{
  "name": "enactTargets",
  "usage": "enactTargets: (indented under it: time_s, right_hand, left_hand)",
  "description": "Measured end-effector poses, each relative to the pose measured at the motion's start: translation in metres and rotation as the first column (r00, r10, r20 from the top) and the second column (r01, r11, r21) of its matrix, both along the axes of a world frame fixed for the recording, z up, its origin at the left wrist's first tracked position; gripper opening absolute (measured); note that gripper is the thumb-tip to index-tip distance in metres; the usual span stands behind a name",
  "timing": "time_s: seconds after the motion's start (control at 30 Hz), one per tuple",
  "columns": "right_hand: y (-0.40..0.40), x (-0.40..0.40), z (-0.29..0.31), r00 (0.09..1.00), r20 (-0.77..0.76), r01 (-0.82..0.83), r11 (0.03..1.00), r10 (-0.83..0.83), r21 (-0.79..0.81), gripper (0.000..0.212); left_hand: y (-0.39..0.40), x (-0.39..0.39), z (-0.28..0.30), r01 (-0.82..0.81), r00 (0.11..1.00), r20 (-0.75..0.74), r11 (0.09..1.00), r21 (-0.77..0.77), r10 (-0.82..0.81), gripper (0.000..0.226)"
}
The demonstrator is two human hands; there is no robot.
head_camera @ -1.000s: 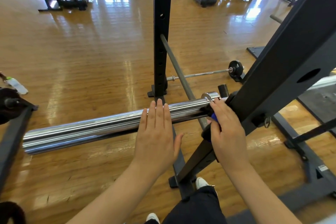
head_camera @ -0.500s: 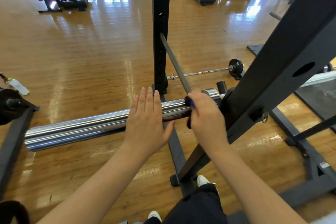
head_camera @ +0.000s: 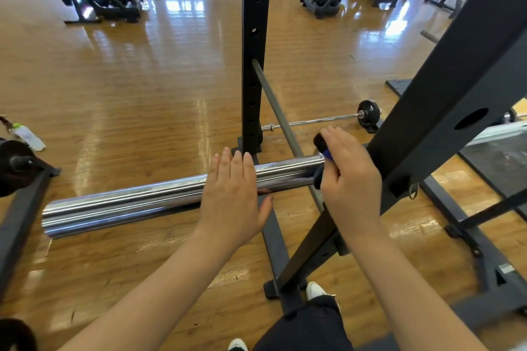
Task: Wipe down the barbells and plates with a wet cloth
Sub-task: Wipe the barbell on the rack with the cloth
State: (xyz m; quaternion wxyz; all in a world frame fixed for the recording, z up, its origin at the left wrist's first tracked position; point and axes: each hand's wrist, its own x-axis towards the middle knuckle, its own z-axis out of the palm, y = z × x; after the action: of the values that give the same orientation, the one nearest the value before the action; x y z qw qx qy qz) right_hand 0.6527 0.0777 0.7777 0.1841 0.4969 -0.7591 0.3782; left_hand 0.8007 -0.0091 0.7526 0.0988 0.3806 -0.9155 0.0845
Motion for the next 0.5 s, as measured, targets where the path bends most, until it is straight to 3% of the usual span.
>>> enactTargets:
  time_s: [0.13, 0.33, 0.5]
  right_hand:
    - [-0.02, -0.013, -0.007, 0.993, -0.116, 0.016, 0.976, 0.009, 0.217, 0.03]
    - [0.015, 0.002, -0.033, 0.992, -0.11, 0.088, 0.969, -0.064, 0.231, 0.051]
    - [0.026, 0.009, -0.03, 0.999, 0.004, 0.039, 0.984, -0.04, 0.172, 0.046]
  left_hand:
    - [0.0, 0.0, 0.002, 0.0, 1.0, 0.009, 1.0, 0.022, 0.0, 0.072]
    - [0.0, 0.001, 0.002, 0.009, 1.0, -0.017, 1.0, 0.025, -0.008, 0.075]
    - [0.008, 0.004, -0.001, 0.004, 0.999, -0.045, 0.999, 0.05, -0.002, 0.088]
